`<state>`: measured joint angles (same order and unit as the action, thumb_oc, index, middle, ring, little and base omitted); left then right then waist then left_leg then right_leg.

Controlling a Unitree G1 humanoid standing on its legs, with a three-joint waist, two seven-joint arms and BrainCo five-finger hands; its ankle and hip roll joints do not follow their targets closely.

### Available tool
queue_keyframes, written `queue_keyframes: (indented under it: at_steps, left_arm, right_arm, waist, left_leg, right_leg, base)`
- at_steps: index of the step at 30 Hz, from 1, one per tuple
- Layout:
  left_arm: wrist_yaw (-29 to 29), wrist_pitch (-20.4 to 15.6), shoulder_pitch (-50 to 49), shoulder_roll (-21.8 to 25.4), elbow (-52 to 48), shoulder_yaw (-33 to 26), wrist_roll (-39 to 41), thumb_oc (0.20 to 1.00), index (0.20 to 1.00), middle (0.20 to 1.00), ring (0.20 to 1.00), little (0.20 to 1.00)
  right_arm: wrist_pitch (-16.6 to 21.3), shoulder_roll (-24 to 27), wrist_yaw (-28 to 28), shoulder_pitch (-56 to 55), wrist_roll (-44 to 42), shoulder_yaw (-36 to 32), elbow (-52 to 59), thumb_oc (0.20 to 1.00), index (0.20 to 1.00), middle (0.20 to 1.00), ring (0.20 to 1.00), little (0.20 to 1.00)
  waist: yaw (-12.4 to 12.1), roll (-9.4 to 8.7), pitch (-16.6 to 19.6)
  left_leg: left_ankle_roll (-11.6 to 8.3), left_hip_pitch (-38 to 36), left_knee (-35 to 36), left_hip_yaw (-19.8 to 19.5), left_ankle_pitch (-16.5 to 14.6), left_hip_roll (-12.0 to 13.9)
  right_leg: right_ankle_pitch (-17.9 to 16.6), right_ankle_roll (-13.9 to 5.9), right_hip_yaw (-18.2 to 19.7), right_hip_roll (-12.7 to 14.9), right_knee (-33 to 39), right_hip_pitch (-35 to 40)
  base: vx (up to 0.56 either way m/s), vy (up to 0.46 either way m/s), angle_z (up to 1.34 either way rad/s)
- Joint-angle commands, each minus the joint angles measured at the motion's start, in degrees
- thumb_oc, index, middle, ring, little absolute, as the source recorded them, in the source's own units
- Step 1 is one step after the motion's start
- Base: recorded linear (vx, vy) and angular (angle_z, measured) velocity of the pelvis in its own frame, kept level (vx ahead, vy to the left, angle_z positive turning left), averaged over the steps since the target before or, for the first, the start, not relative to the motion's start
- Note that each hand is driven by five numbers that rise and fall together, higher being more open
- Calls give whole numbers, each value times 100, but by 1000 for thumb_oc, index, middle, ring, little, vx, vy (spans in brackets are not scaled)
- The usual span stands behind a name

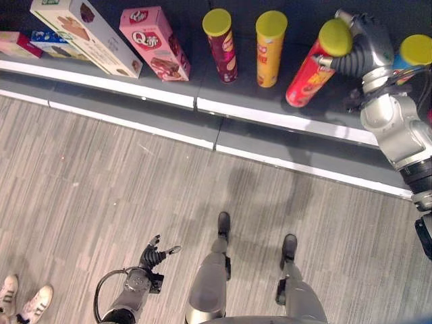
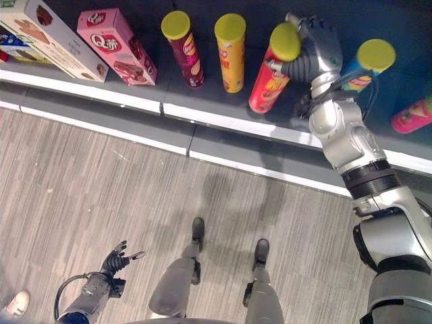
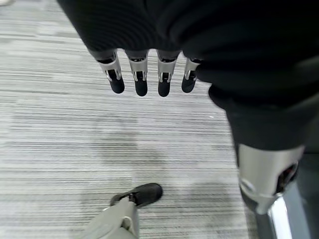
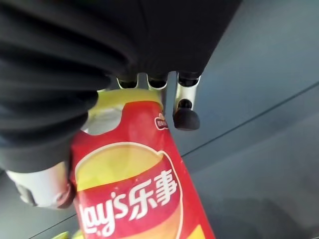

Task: Put the goods on the table back onto the shelves and tidy them up.

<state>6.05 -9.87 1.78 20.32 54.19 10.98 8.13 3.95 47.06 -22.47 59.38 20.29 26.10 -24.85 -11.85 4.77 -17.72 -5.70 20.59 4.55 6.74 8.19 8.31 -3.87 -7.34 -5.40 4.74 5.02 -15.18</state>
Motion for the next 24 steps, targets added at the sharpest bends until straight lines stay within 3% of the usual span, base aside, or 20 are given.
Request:
queue_keyframes:
  at_steps: [1, 18, 24]
  left_arm:
    - [112, -169, 150, 226, 0, 290, 266, 1000, 1000, 1000, 1000, 1000]
    - [255, -280, 293, 194, -140, 480, 419, 1000, 1000, 1000, 1000, 1000]
    - [316, -281, 341, 179, -154, 474, 442, 1000, 1000, 1000, 1000, 1000]
  right_arm:
    - [90, 62, -392, 745, -43, 160, -166, 200, 200, 200, 200, 200]
    - [-136, 120, -844, 1380, 114, 693, -1557, 200, 200, 200, 200, 200]
    - [-239, 153, -1009, 1505, 311, 771, -1549, 200, 200, 200, 200, 200]
  waist:
    - [-169, -72, 81]
    - [-267, 18, -138]
    - [-272, 35, -151]
  left_leg:
    - [-320, -277, -602, 250, -742, -66]
    - [-400, -75, -357, 219, -525, -60]
    - [-399, -39, -360, 224, -514, -54]
  right_leg:
    - [687, -579, -76, 308, -1030, -243]
    - [608, -621, -209, 271, -968, -465]
    - [621, -620, -227, 253, -1004, -509]
  base:
    - [10, -12, 8]
    - [1, -1, 1]
    - [0, 0, 0]
